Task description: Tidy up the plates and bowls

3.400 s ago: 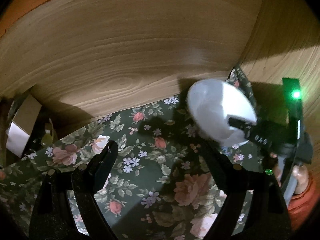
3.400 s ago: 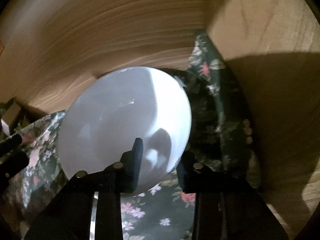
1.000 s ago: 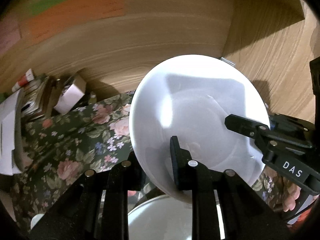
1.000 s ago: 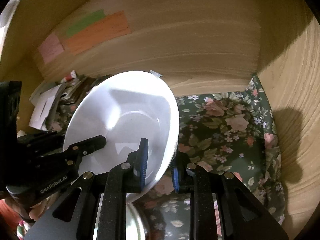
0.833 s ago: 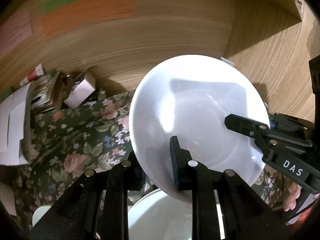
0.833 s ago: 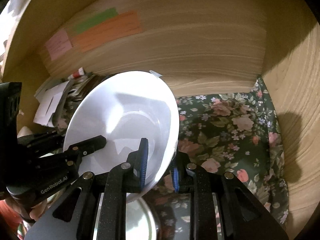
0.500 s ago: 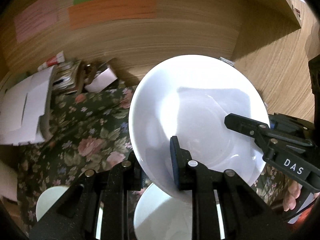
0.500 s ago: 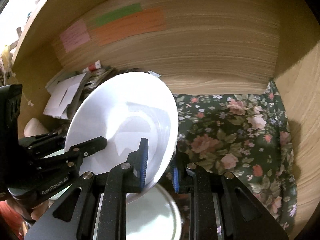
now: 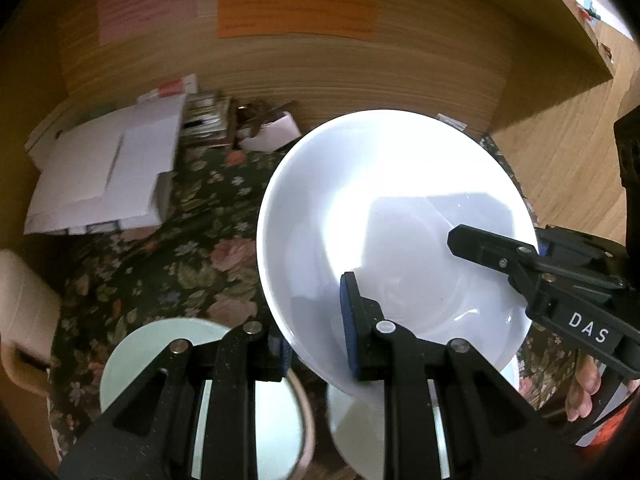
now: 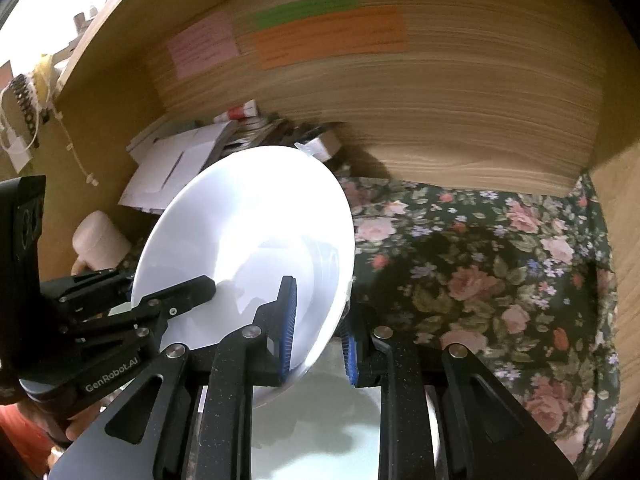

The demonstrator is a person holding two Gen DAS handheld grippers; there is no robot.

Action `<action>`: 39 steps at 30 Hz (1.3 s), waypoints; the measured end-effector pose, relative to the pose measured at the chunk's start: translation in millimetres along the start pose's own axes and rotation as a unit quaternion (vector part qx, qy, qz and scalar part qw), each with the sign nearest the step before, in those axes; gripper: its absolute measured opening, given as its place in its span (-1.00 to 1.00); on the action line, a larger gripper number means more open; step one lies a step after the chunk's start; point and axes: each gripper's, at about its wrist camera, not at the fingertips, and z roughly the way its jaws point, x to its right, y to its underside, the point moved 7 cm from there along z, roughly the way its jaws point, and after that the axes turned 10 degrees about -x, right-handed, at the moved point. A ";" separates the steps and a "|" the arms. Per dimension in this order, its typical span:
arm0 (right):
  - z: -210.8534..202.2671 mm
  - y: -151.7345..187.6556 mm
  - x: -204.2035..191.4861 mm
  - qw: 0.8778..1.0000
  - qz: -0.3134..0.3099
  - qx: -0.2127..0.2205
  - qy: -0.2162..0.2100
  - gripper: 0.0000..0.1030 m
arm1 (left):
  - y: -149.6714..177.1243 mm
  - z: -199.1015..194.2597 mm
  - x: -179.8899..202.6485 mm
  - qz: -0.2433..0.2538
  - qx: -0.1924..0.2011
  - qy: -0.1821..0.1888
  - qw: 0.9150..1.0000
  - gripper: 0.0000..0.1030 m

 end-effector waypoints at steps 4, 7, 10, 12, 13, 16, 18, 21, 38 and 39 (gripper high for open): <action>6.9 1.4 -16.7 1.000 -0.013 -0.007 -0.008 -0.64 | 9.3 -5.4 -14.5 -0.015 0.000 -0.006 1.000 -0.60; 13.6 2.3 -29.7 0.999 -0.023 -0.013 -0.018 -0.64 | 16.8 -8.9 -25.5 -0.026 0.001 -0.014 1.000 -0.60; 19.3 4.2 -40.3 0.999 -0.030 -0.018 -0.027 -0.64 | 25.8 -12.9 -38.1 -0.038 -0.001 -0.019 0.999 -0.60; 23.9 6.3 -49.1 0.998 -0.039 -0.023 -0.033 -0.64 | 33.4 -16.6 -43.8 -0.045 -0.002 -0.022 0.999 -0.60; 25.6 7.3 -52.5 0.998 -0.041 -0.025 -0.035 -0.64 | 36.7 -16.1 -49.8 -0.050 -0.003 -0.024 0.998 -0.60; 31.8 10.9 -64.6 0.997 -0.050 -0.033 -0.046 -0.64 | 46.1 -19.6 -60.1 -0.060 -0.005 -0.030 0.998 -0.59; 35.0 13.2 -71.5 0.996 -0.055 -0.037 -0.051 -0.64 | 52.7 -20.6 -67.9 -0.067 -0.006 -0.033 0.997 -0.59; 40.5 16.7 -81.8 0.995 -0.062 -0.043 -0.059 -0.64 | 60.3 -22.4 -79.1 -0.079 -0.009 -0.039 0.996 -0.59; 76.3 37.6 -111.4 0.988 -0.090 -0.095 -0.080 -0.63 | 100.4 -15.6 -115.8 -0.115 -0.037 -0.060 0.991 -0.59; 76.9 38.6 -111.8 0.988 -0.091 -0.096 -0.080 -0.63 | 101.8 -15.7 -117.1 -0.115 -0.038 -0.060 0.991 -0.59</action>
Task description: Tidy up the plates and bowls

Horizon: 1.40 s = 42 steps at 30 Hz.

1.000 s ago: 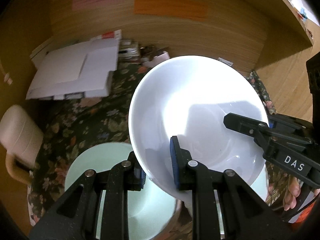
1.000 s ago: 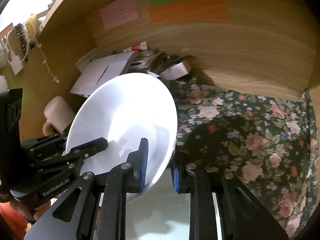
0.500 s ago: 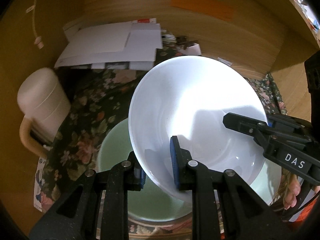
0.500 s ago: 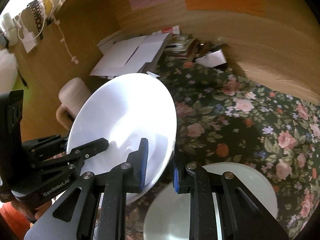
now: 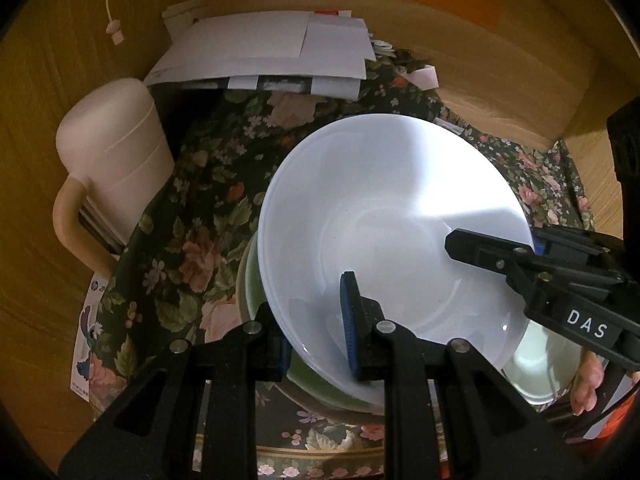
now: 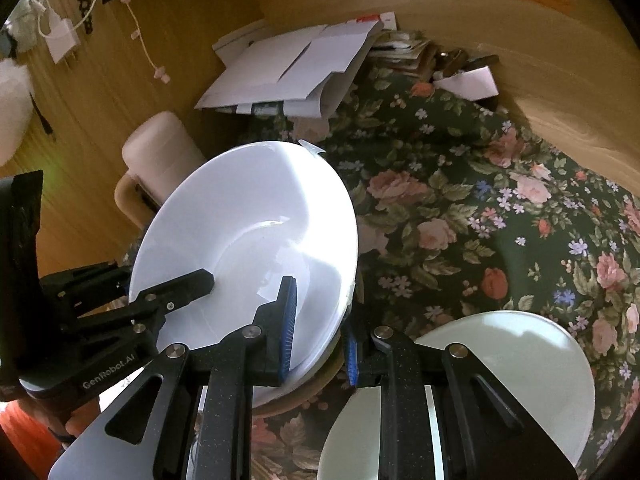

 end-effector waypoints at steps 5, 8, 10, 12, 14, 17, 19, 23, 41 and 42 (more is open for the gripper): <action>0.0 0.5 -2.4 1.000 -0.006 -0.003 0.001 -0.61 | 4.1 -4.1 -1.2 0.005 0.004 -0.004 1.000 -0.59; 1.7 1.4 -4.0 1.000 -0.012 -0.009 -0.001 -0.60 | 4.2 -5.6 -1.6 0.006 0.007 -0.007 1.000 -0.59; 3.5 1.5 -5.0 1.000 -0.018 -0.012 -0.001 -0.59 | 6.4 -6.8 -2.3 0.008 0.008 -0.011 1.000 -0.59; 6.0 2.2 -6.5 1.000 -0.022 -0.017 -0.002 -0.58 | 7.9 -7.7 -3.1 0.011 0.010 -0.017 1.000 -0.59; 6.5 1.5 -6.5 1.000 -0.022 -0.017 -0.002 -0.58 | 9.4 -7.8 -3.7 0.013 0.009 -0.019 1.000 -0.59; 5.0 1.5 -5.7 1.000 -0.023 -0.019 -0.004 -0.58 | 9.3 -7.5 -4.5 0.013 0.005 -0.019 1.000 -0.59; 4.0 2.5 -6.4 0.999 -0.029 -0.020 -0.002 -0.58 | 9.7 -8.0 -3.6 0.014 0.003 -0.021 1.000 -0.59; 2.8 3.8 -8.0 0.999 -0.026 -0.021 -0.006 -0.58 | 9.3 -8.2 -2.9 0.014 0.000 -0.019 1.000 -0.59; -6.7 2.2 0.4 1.000 -0.022 -0.010 0.011 -0.40 | 1.1 -3.2 -2.9 0.019 0.003 -0.035 0.999 -0.55; -6.4 2.2 0.8 1.000 -0.021 -0.008 0.011 -0.40 | 0.8 -2.8 -2.3 0.021 0.004 -0.036 0.999 -0.55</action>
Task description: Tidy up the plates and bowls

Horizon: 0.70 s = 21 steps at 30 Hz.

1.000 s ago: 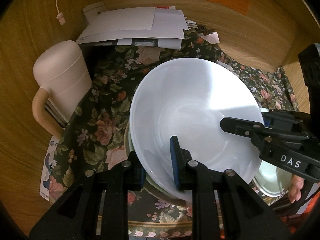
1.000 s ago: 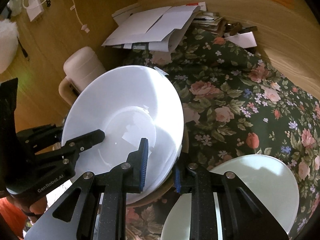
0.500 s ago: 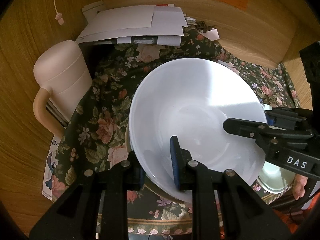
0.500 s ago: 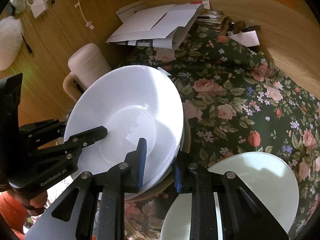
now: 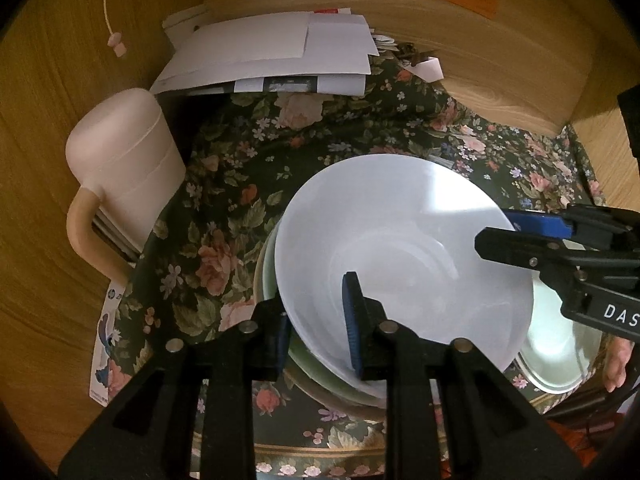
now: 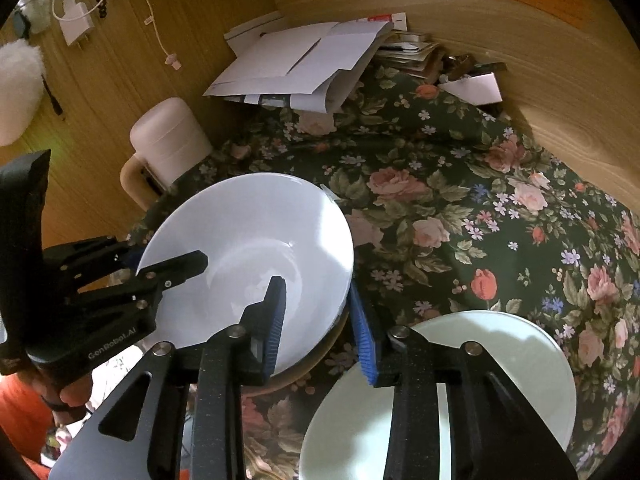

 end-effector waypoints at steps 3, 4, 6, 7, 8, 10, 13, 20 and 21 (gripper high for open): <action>0.2 0.0 0.4 1.000 0.003 0.002 -0.002 -0.40 | -1.5 0.4 1.2 0.007 -0.001 -0.006 1.000 -0.55; 0.4 0.4 1.0 1.000 0.005 0.002 -0.005 -0.40 | -1.9 0.3 1.3 0.008 -0.003 -0.006 1.000 -0.55; 0.5 1.4 1.4 1.000 0.007 0.001 -0.006 -0.39 | -2.7 -0.2 1.9 0.008 -0.007 -0.007 1.000 -0.55; -0.3 1.5 1.8 1.000 0.007 0.003 -0.004 -0.39 | -3.7 -0.3 2.5 0.010 -0.009 -0.008 1.000 -0.54; -1.0 1.3 1.9 1.000 0.006 0.004 -0.003 -0.37 | -4.7 -1.1 3.5 0.014 -0.011 -0.008 1.000 -0.52; -3.8 0.9 1.8 1.000 0.006 0.009 -0.002 -0.27 | -6.2 -4.4 4.3 0.017 -0.013 0.000 1.000 -0.44; -7.0 -0.3 2.0 1.000 0.003 0.016 0.002 -0.13 | -7.3 -6.3 1.9 0.010 -0.015 0.008 1.000 -0.39; -5.0 1.7 2.6 1.000 -0.001 0.012 -0.001 -0.11 | -8.1 -8.6 -3.7 0.002 -0.019 0.029 0.999 -0.38; -4.0 2.4 2.9 1.000 0.000 0.011 -0.001 -0.11 | -7.8 -9.0 -4.7 -0.002 -0.021 0.034 0.999 -0.38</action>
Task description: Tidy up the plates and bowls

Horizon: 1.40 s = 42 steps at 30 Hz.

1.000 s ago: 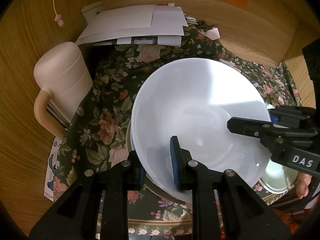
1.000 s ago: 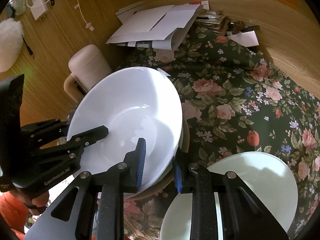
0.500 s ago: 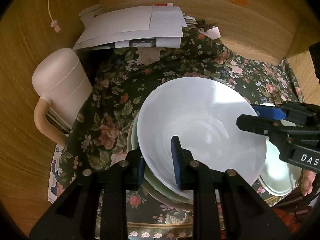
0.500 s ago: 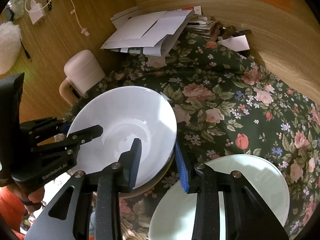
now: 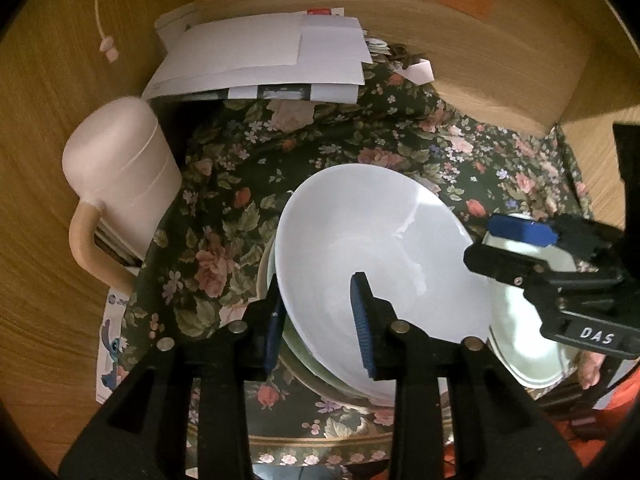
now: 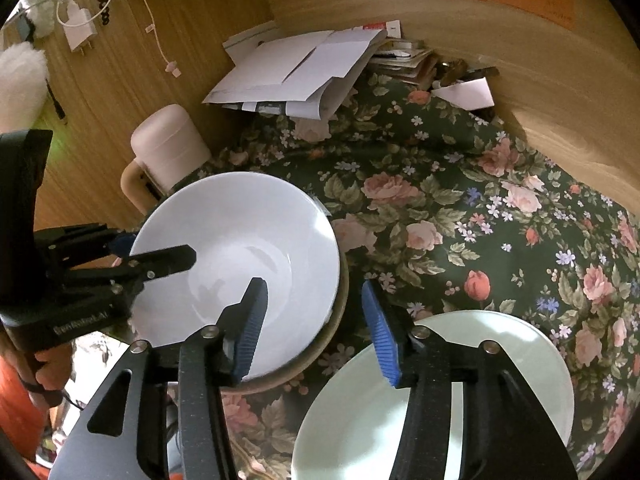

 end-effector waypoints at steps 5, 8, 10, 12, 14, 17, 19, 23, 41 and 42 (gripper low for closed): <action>4.2 1.3 1.3 1.000 0.004 -0.007 -0.002 -0.10 | -0.5 -13.1 -2.9 -0.004 0.020 -0.019 1.000 -0.24; 5.8 0.3 1.9 1.000 0.007 -0.009 -0.005 -0.10 | -2.5 -28.0 -1.1 0.007 0.047 -0.020 0.999 0.01; 6.6 0.2 1.5 1.000 0.006 -0.011 -0.007 -0.10 | -3.1 -26.0 -5.4 0.005 0.045 -0.028 0.999 0.01; 8.3 0.8 1.3 1.000 0.005 -0.013 -0.007 -0.10 | -1.0 -19.2 -9.7 -0.003 0.036 -0.030 0.999 0.01; 10.8 2.3 1.4 1.000 0.005 -0.019 -0.007 -0.10 | 4.3 -8.7 -16.9 -0.018 0.020 -0.023 0.999 0.01; 17.5 5.6 2.1 1.000 0.005 -0.030 -0.007 -0.10 | 15.3 5.9 -26.1 -0.040 0.000 -0.003 0.999 0.03; 22.3 7.6 2.0 0.999 0.007 -0.038 -0.009 -0.10 | 21.0 10.8 -28.7 -0.057 -0.003 0.021 0.998 0.05; 33.2 9.1 0.1 0.999 0.011 -0.050 -0.016 -0.10 | 24.0 15.3 -26.0 -0.064 -0.003 0.046 0.997 0.05; 61.0 5.1 -9.7 0.998 0.010 -0.066 -0.015 -0.32 | 29.1 41.1 -17.9 -0.093 -0.020 0.090 0.991 -0.16; 60.9 4.8 -8.6 0.998 0.012 -0.066 -0.015 -0.35 | 29.0 40.5 -17.5 -0.094 -0.018 0.087 0.992 -0.16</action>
